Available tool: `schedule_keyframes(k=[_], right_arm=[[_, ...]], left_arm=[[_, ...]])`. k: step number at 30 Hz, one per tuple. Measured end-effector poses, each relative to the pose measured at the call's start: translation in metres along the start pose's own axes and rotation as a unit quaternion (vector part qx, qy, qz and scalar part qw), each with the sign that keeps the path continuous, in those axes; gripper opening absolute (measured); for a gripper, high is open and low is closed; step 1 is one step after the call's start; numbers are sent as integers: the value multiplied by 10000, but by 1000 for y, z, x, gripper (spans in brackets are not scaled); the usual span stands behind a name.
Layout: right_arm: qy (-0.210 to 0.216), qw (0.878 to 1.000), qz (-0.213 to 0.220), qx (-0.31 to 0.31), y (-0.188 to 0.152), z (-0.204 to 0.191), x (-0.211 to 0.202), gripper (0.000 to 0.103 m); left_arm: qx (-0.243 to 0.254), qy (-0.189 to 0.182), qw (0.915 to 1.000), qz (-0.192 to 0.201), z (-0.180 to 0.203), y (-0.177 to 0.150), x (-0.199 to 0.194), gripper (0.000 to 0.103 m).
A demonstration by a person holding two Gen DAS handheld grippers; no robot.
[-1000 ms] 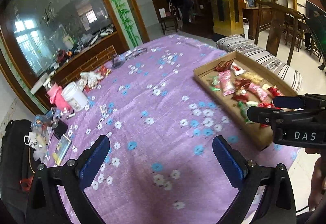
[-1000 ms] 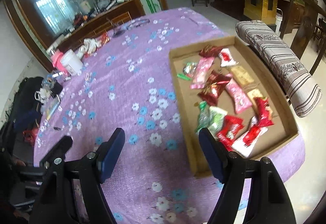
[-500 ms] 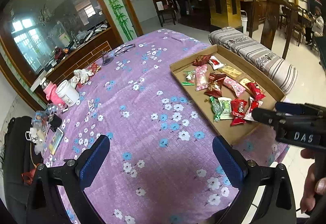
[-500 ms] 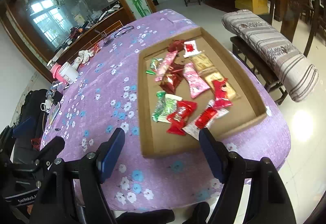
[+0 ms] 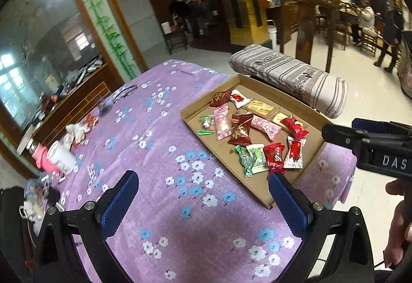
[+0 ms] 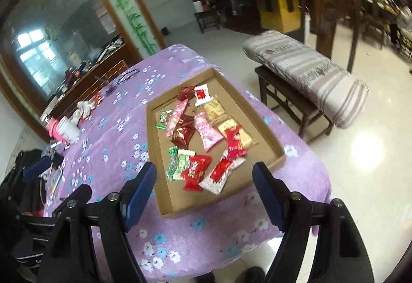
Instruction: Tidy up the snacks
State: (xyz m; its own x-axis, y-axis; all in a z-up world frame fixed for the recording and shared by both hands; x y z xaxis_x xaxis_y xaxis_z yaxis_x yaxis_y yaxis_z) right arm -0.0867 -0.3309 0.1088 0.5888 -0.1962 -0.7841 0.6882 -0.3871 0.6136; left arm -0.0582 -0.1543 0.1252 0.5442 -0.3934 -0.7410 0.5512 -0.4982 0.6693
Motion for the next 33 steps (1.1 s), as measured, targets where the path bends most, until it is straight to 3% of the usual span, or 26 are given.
schedule_keyframes(k=[3,6,13,27,33], right_arm=[[-125,9999,81,57,-12,1,-4,76],[-223,9997,-124,27,-22,3,0,76],[-242,9993,-175,-214,-20,-1,-7,76],[-123,9991,-101,-385,-24,-17,-10,76],[-97,9995,-36,-294,-11,-13,-16,76]], left_arm=[[74,-113,9999,91,-2,-2,2,102],[-24,-168,9999,7,-2,-6,4,102],[-242,-240,9993,-118,5,-16,2,102],[-115,-15,9999,-58,-1,-20,0,102],[-26,5,10000,-42,6,-16,-6,102]])
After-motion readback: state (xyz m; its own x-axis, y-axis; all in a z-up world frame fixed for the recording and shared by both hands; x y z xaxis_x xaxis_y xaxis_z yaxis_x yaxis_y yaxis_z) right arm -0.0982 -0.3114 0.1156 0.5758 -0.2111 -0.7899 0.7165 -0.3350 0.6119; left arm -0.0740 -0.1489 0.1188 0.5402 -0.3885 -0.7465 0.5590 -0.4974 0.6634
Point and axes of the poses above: each gripper's, at about its wrist camera, not at the fingertips, and x roughly the way its jaws point, z to its right, y to its top, the point moved 6 cm from there along x, roughly the way its jaws point, and after that the axes turned 15 degrees about -y, right-handed, at the moved point
